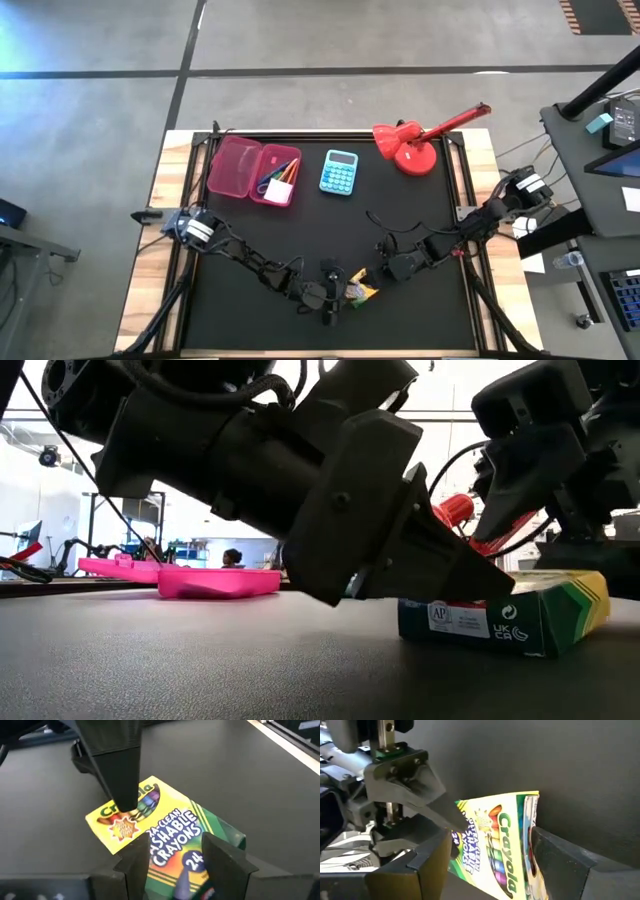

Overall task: Pack school essentials
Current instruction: Put the yellow crayon box into the pink supply box

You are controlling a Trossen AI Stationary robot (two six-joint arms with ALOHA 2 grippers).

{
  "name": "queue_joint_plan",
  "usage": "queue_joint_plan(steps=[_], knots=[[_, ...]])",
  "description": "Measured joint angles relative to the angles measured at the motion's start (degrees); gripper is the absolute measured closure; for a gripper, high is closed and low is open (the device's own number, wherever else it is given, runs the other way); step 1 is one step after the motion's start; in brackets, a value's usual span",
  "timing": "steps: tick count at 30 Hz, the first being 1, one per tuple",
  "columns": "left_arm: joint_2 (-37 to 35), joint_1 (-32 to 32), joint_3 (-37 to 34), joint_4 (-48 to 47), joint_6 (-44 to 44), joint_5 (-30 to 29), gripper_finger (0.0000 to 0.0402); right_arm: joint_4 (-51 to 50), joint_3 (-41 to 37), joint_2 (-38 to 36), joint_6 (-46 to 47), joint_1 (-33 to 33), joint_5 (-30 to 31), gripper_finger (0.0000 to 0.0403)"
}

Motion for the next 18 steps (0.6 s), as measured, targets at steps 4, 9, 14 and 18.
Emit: queue_joint_plan(steps=[4, 9, 14, 18], knots=[[-2.1, 0.1, -0.1, -1.1, 1.4, -0.5, 0.0238, -0.2, 0.2, 0.0, 0.1, 0.0, -0.1, 0.0145], [-6.2, 0.4, -0.1, -9.4, 1.9, -3.5, 0.0238, -2.1, 0.4, -0.1, 0.4, 0.1, -1.6, 0.0143], [-7.7, -0.7, -1.7, -14.2, -5.2, -2.7, 0.0238, -5.2, 0.3, 0.0, 0.0, 0.1, -1.3, 0.0145], [-8.0, -2.4, -2.2, -14.2, -9.4, -2.7, 0.0238, -7.4, 0.3, 0.0, 0.1, 0.1, -1.1, 0.0143]])
